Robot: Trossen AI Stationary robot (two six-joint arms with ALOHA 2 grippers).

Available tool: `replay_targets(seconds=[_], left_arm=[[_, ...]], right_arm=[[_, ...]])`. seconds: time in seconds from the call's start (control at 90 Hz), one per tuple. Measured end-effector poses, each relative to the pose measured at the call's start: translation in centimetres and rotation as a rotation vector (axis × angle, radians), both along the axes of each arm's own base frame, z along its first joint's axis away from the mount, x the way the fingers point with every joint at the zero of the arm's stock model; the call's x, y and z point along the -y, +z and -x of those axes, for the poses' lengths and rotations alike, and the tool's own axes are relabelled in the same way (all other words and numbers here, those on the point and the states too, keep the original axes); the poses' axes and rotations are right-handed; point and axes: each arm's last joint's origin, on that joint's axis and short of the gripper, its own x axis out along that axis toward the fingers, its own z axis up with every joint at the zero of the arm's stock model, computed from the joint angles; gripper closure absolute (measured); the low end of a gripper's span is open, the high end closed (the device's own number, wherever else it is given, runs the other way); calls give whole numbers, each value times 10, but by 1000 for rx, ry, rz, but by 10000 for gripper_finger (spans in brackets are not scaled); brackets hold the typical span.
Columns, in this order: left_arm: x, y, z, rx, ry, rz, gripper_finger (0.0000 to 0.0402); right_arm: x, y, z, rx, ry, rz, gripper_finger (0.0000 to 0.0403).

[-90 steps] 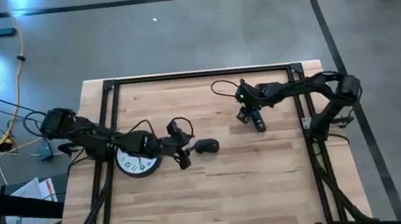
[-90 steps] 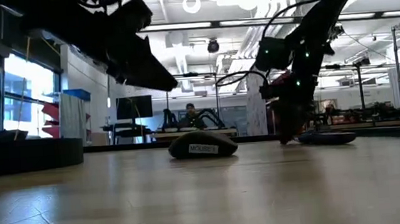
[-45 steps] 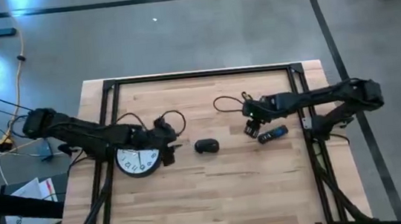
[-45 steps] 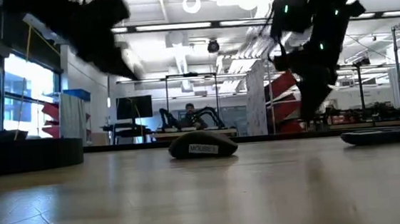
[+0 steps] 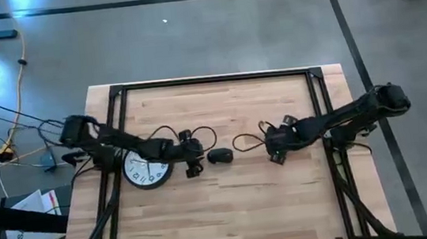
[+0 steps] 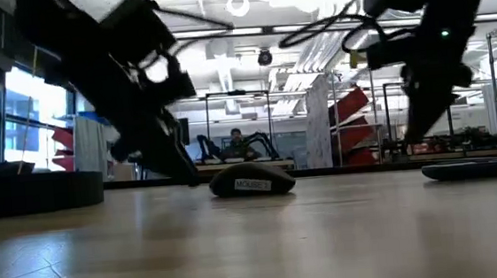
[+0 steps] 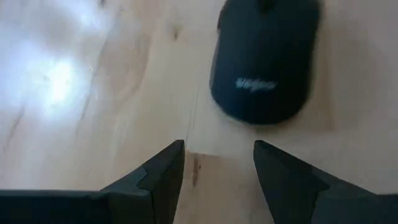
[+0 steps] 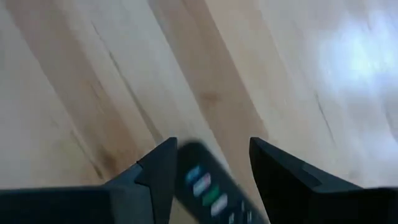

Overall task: Insert battery
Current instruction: Close the black remote battery compartment, then return to Home Position

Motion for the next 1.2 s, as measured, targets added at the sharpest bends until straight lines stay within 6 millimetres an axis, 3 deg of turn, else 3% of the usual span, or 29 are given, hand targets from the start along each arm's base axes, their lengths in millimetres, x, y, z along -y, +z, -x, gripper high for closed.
replay_targets(seconds=[0.289, 0.444, 0.589, 0.711, 0.911, 1.033, 1.2], left_arm=[[1, -8, -28, 82, -29, -29, 225], [1, -3, -25, 51, -4, -5, 225], [6, 16, -15, 52, 39, 2, 225], [13, 42, -3, 84, 67, -12, 225], [21, 92, 34, 142, 141, -5, 225], [21, 105, 63, 146, 192, 59, 225], [23, 111, 101, 206, 290, 120, 225]], right_arm=[[-9, -9, 0, 69, 26, -17, 234], [-5, -33, 11, 76, 2, -35, 234], [4, -43, 11, 142, -45, -38, 234], [7, -45, 7, 195, -42, -46, 234], [2, -48, 17, 101, -83, -129, 234], [-11, -44, 21, 115, -37, -155, 234], [-23, -22, 16, 260, 0, -105, 234]])
